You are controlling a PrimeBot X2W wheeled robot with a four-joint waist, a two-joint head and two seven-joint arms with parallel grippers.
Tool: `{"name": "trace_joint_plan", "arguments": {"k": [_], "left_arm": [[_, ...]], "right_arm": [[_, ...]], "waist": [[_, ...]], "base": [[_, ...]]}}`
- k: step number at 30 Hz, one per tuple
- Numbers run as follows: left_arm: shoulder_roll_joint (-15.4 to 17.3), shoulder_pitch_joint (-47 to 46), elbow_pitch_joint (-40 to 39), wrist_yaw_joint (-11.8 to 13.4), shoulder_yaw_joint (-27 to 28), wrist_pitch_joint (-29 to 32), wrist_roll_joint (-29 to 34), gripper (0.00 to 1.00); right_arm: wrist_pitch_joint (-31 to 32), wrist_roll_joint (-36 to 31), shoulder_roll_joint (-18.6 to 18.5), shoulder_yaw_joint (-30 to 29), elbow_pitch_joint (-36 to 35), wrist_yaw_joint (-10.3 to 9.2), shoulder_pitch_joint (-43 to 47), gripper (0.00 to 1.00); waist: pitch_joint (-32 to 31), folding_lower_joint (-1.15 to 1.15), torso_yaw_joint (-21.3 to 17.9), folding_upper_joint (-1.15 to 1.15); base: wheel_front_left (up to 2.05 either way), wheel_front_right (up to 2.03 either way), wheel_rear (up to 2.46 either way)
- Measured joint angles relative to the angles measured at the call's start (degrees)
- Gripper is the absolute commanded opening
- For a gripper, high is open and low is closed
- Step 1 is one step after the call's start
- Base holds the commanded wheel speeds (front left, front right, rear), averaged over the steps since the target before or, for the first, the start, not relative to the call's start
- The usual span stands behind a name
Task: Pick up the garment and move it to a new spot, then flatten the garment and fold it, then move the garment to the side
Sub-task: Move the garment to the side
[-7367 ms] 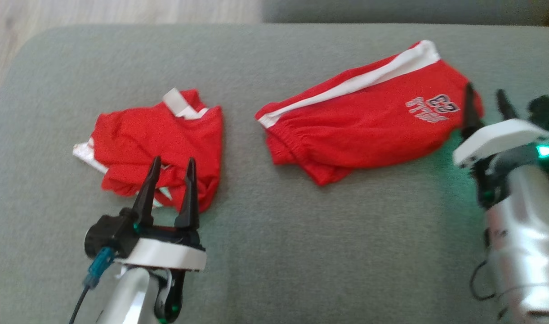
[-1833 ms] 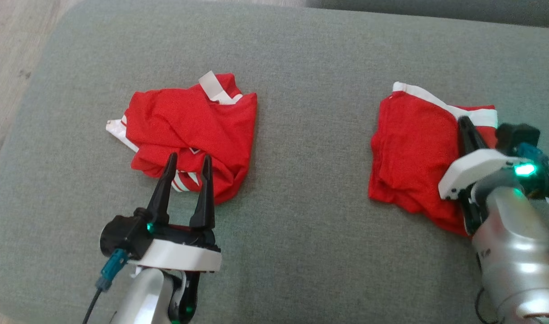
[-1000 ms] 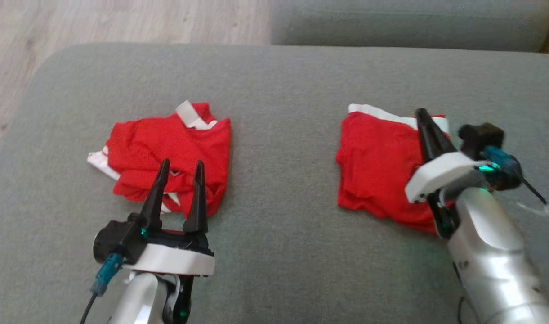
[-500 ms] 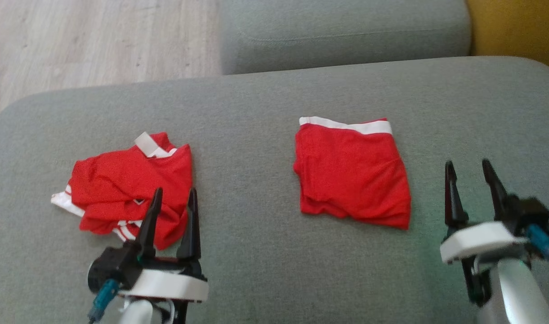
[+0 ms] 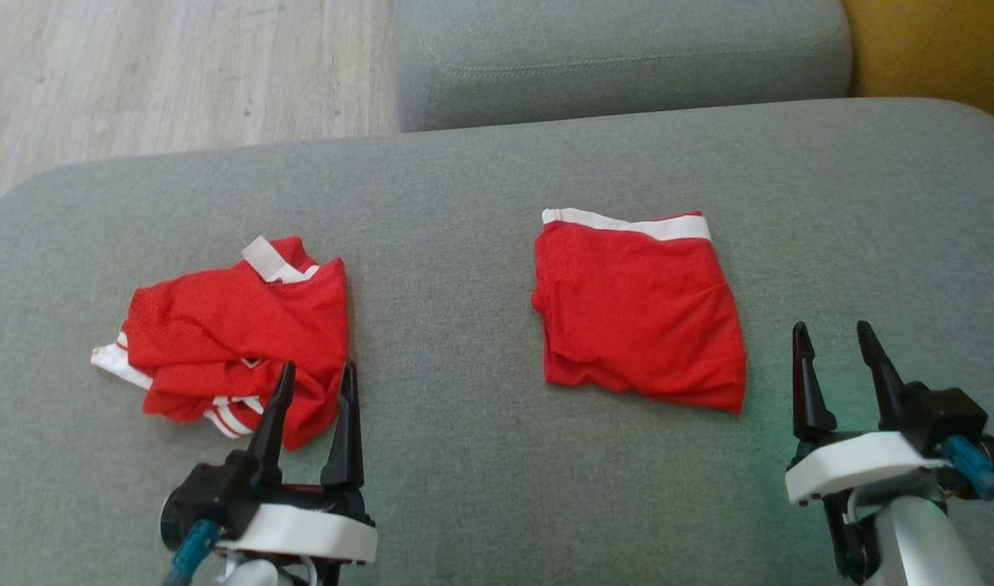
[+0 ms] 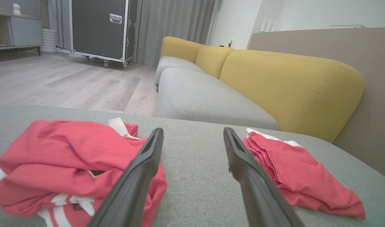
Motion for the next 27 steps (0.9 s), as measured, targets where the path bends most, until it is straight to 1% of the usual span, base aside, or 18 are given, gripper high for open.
{"name": "trace_joint_plan", "arguments": {"k": [5, 11, 12, 17, 24, 25, 26, 27], "left_arm": [[0.0, -0.55, 0.02, -0.04, -0.19, 0.0, 0.0, 1.0], [0.0, -3.07, 0.16, -0.15, -0.89, 0.0, 0.0, 1.0], [-0.01, -3.55, 0.22, -0.23, -1.09, 0.0, 0.0, 1.0], [-0.01, -4.81, 1.22, -0.34, -2.45, -0.01, -0.02, 1.0], [-0.02, -6.0, 1.6, -0.15, -3.45, -0.08, -1.02, 1.0], [-0.02, -6.0, 1.72, -0.14, -3.49, -0.08, -1.03, 1.0], [-0.01, -5.99, 1.88, -0.14, -3.47, -0.08, -1.03, 1.0], [-0.01, -5.99, 1.97, -0.04, -3.44, -0.08, -1.03, 1.0]], "right_arm": [[0.59, -1.27, 0.0, -0.7, 4.03, 0.0, -3.66, 1.0], [4.61, -2.21, -0.03, -1.46, 12.9, -0.01, -11.65, 1.0], [5.38, -2.08, -0.03, -1.58, 14.74, 0.0, -12.96, 1.0], [8.14, 4.19, -0.07, -4.05, 24.41, 0.0, -18.69, 1.0], [7.8, 3.12, -0.49, -5.81, 32.96, 0.0, -23.77, 1.0], [7.69, 2.54, -0.81, -5.78, 33.83, 0.0, -24.31, 0.27], [7.33, 2.02, -1.09, -5.67, 34.59, 0.0, -24.74, 0.0], [6.84, 1.44, -1.3, -5.37, 35.35, -0.01, -25.0, 0.0]], "waist": [[1.73, 0.0, 0.9, 0.0], [4.54, 0.02, 2.81, 0.0], [4.97, 0.01, 3.24, 0.0], [6.65, 0.01, 5.74, 0.0], [8.13, 0.01, 8.96, 0.0], [8.12, 0.01, 9.28, 0.0], [8.02, 0.01, 9.48, 0.0], [7.81, 0.01, 9.58, 0.0]], "base": [[0.0, 0.0, 0.0], [0.0, 0.0, 0.0], [0.0, 0.0, 0.0], [0.0, 0.0, 0.0], [0.0, 0.0, 0.0], [0.0, 0.0, 0.0], [0.0, 0.0, 0.0], [0.0, 0.0, 0.0]]}}
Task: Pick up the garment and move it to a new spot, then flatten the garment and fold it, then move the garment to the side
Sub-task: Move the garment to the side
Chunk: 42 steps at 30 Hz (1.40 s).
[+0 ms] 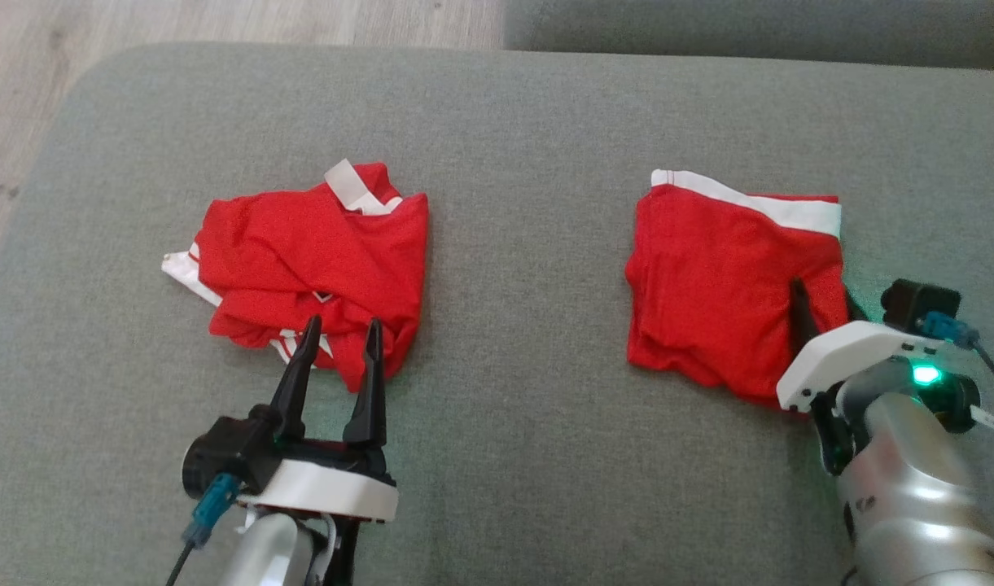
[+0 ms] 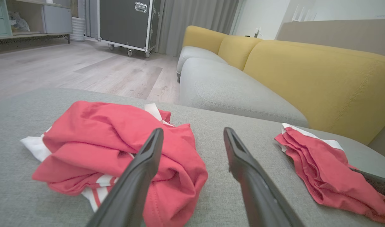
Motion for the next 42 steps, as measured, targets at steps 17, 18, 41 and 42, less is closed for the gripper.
{"name": "trace_joint_plan", "arguments": {"k": [17, 18, 41, 42], "left_arm": [[0.01, 2.1, -0.46, 0.14, 1.12, 0.0, -0.41, 1.0], [0.0, 2.15, -0.57, 0.14, 1.08, 0.0, -0.41, 1.0], [-0.05, -5.52, -3.3, -0.51, 1.41, 0.0, -1.79, 1.0], [-0.05, -5.64, -3.41, -0.52, 1.41, -0.01, -1.75, 1.0]], "right_arm": [[-5.02, -10.31, -4.91, 12.38, 1.76, 0.01, -1.58, 0.0], [-4.74, -10.31, -6.15, 13.63, 1.49, 0.01, -2.0, 0.0], [0.82, -10.09, -33.77, 7.43, 3.04, 0.01, -11.49, 0.0], [0.99, -10.95, -33.77, 6.88, 2.78, 0.01, -11.49, 0.0]], "waist": [[-4.61, -0.01, -5.73, 0.0], [-4.6, -0.01, -6.22, 0.0], [7.79, 0.0, -5.2, 0.0], [8.07, 0.0, -5.15, 0.0]], "base": [[0.0, 0.0, 0.0], [0.0, 0.0, 0.0], [0.0, 0.0, 0.0], [0.0, 0.0, 0.0]]}}
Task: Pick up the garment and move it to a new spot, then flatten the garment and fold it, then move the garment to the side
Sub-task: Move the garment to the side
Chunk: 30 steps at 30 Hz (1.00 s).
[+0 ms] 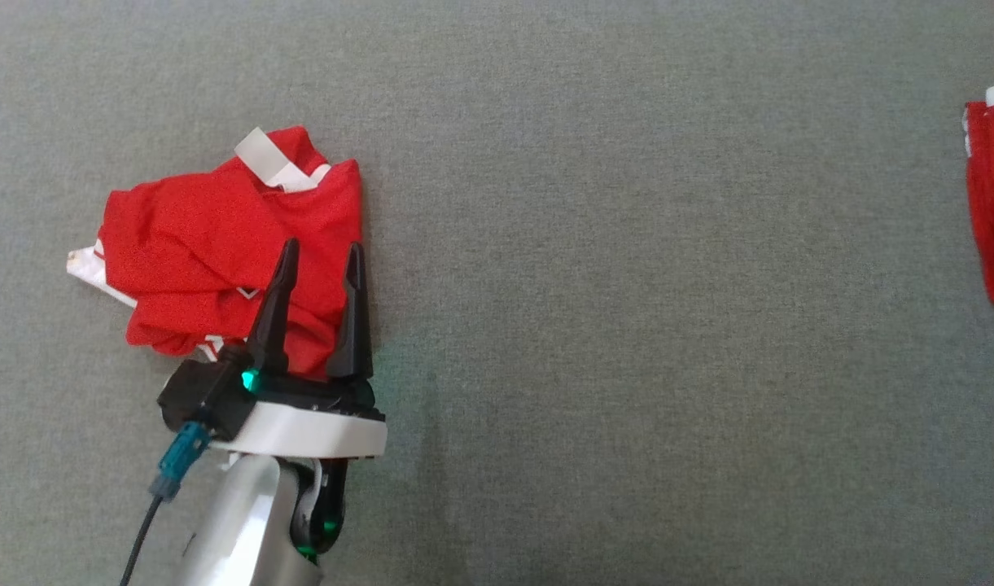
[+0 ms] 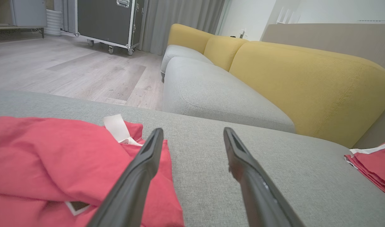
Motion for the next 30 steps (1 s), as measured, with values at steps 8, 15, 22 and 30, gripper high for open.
{"name": "trace_joint_plan", "arguments": {"k": [8, 15, 22, 30], "left_arm": [[-0.01, -0.21, -0.24, 0.0, -0.07, 0.0, 0.02, 1.0], [-0.03, 0.27, -0.24, 0.0, 0.96, 0.0, -0.14, 1.0], [-0.01, 4.23, -0.26, 0.0, 3.54, 0.0, -0.05, 1.0], [-0.01, 7.69, -0.58, 0.02, 4.69, 0.0, 0.46, 1.0]], "right_arm": [[1.55, -6.33, 1.8, -7.46, -3.2, 0.0, 0.13, 1.0], [1.49, -11.38, 8.66, -12.81, -10.46, 0.0, 2.37, 1.0], [-0.77, -8.22, 22.83, -9.36, -20.86, 0.0, 6.44, 1.0], [-2.13, 0.86, 30.93, -4.56, -33.51, 0.0, 13.41, 1.0]], "waist": [[-0.19, 0.0, 0.19, 0.0], [-3.97, -0.02, -0.3, 0.0], [-10.35, -0.02, -1.58, 0.0], [-15.67, -0.03, -2.4, 0.0]], "base": [[0.0, 0.0, 0.0], [0.0, 0.0, 0.0], [0.0, 0.0, 0.0], [0.0, 0.0, 0.0]]}}
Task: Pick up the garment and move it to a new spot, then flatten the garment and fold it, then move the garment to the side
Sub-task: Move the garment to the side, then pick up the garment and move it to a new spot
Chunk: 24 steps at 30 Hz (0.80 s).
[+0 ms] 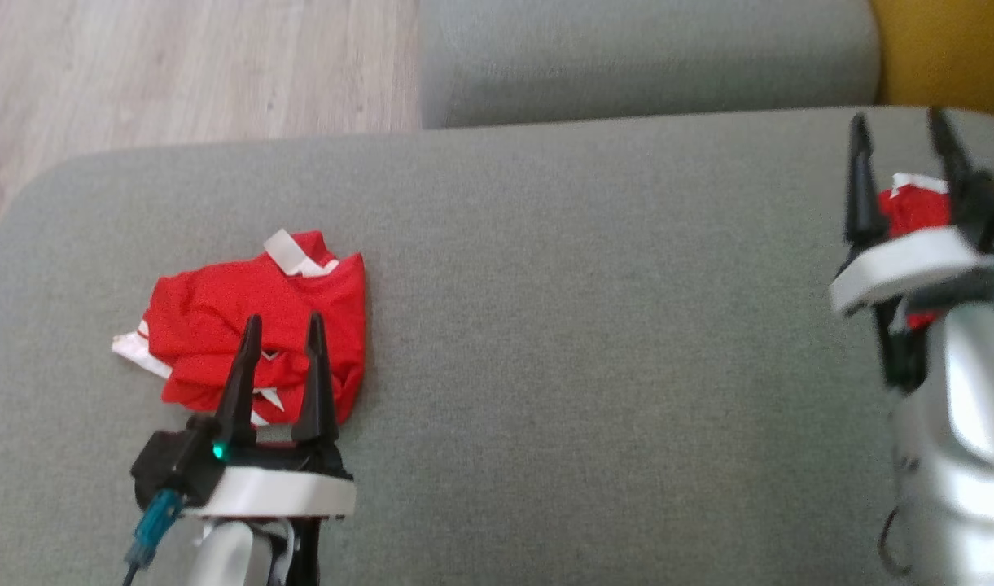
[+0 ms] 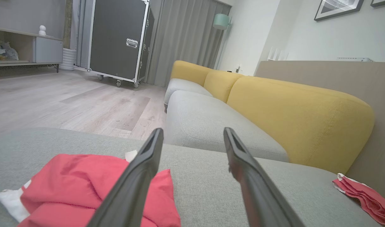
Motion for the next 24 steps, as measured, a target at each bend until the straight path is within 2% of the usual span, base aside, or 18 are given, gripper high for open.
{"name": "trace_joint_plan", "arguments": {"k": [6, 12, 18, 24], "left_arm": [[0.02, 2.54, -0.08, 0.04, 0.45, 0.0, -1.18, 1.0], [0.04, 3.57, 0.47, 0.04, 0.33, 0.0, -2.05, 1.0], [0.07, 4.7, 2.49, 0.38, 0.14, 0.0, -3.53, 1.0], [0.07, 4.78, 3.5, 0.38, 0.19, 0.0, -3.53, 1.0]], "right_arm": [[-1.75, 5.05, 3.27, 1.85, -8.06, 0.0, 10.74, 1.0], [-4.56, 12.47, 3.86, 1.56, -9.35, -0.01, 20.26, 1.0], [-5.54, 11.79, 4.28, 4.48, -8.48, 0.0, 28.06, 1.0], [-5.55, 11.98, 4.3, 4.49, -10.45, 0.0, 28.97, 1.0]], "waist": [[-2.46, 0.0, 0.46, 0.0], [-3.08, 0.01, 1.44, 0.0], [-3.14, 0.01, 1.7, 0.0], [-2.94, 0.02, 1.21, 0.0]], "base": [[0.0, 0.0, 0.0], [0.0, 0.0, 0.0], [0.0, 0.0, 0.0], [0.0, 0.0, 0.0]]}}
